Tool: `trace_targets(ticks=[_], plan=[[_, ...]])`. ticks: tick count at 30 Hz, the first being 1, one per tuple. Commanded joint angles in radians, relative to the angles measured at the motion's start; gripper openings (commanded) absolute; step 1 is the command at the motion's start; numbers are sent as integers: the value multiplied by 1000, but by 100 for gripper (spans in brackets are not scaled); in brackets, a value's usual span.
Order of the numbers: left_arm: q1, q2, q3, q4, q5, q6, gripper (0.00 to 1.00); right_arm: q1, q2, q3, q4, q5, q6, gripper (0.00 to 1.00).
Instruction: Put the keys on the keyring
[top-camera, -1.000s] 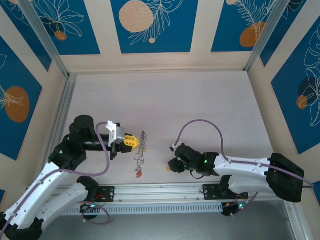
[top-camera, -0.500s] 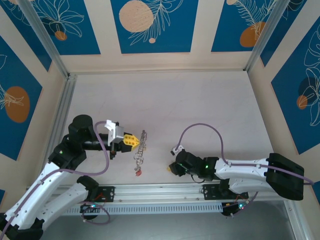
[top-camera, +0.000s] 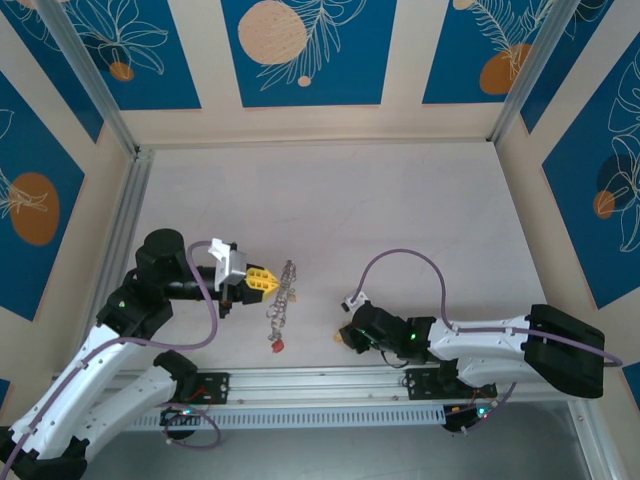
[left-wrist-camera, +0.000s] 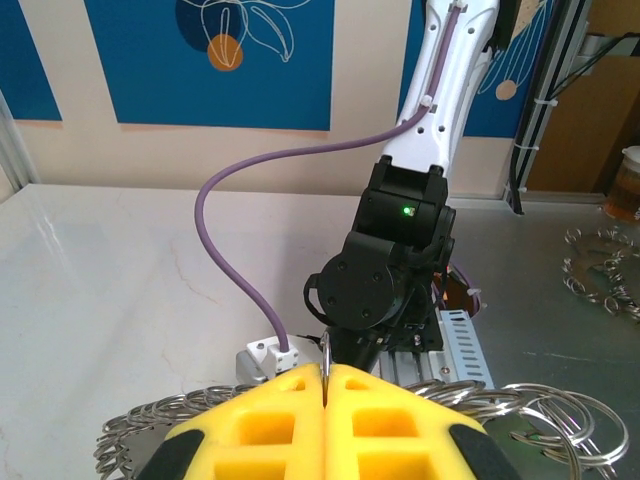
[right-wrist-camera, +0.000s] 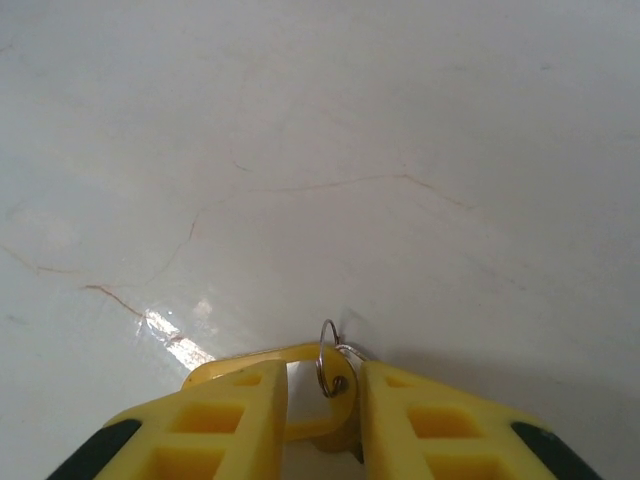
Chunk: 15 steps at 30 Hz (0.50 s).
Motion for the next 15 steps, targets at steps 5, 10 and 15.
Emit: trace_targets(ticks=[5,10,15], plan=[[22,-15,-4,55,47,-11,0,12,17,-7,43,15,-6,17],[25,-12,-4,56,46,-13,0,11,-8,-7,25,16,-20,7],[26,-10,-4,56,43,-12,0,3,-111,-23,-8,3,-42,3]])
